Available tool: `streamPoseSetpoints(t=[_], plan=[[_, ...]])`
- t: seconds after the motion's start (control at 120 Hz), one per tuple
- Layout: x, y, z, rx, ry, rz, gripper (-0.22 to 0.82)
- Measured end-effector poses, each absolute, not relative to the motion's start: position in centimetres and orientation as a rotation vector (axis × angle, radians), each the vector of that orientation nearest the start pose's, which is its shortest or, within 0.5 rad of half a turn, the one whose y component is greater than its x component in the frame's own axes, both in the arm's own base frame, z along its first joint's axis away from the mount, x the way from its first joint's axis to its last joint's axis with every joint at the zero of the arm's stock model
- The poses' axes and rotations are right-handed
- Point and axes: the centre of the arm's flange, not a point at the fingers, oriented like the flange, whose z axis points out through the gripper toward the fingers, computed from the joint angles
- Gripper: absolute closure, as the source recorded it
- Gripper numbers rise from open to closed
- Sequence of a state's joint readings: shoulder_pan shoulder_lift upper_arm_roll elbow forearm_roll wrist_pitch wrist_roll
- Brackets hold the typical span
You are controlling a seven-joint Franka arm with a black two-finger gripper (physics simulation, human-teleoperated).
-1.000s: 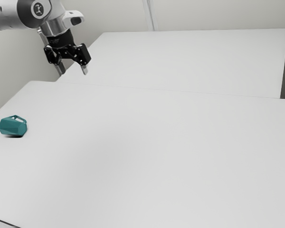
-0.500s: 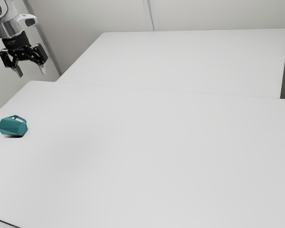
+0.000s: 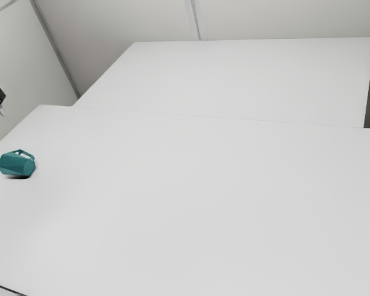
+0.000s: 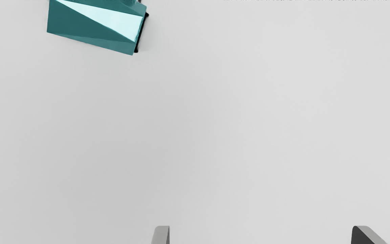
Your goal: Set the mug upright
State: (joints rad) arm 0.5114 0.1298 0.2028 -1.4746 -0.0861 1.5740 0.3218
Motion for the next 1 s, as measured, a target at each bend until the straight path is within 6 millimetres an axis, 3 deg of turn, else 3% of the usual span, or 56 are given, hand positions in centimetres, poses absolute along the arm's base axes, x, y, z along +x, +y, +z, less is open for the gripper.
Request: streamPoseSetpoints(t=[0.175,0.433,0.517,0.717,1.0], plan=[[43.0,43.6,56.1,-3.219,-0.602,-0.101,0.02],[40.0,51.2,48.6,-3.312,-0.527,-0.255,0.02],[39.9,53.0,46.4,-3.34,-0.476,-0.322,0.02],[39.7,57.4,43.9,-3.342,-0.315,-0.477,0.02],[40.4,61.3,40.3,-3.366,-0.085,-0.637,0.02]])
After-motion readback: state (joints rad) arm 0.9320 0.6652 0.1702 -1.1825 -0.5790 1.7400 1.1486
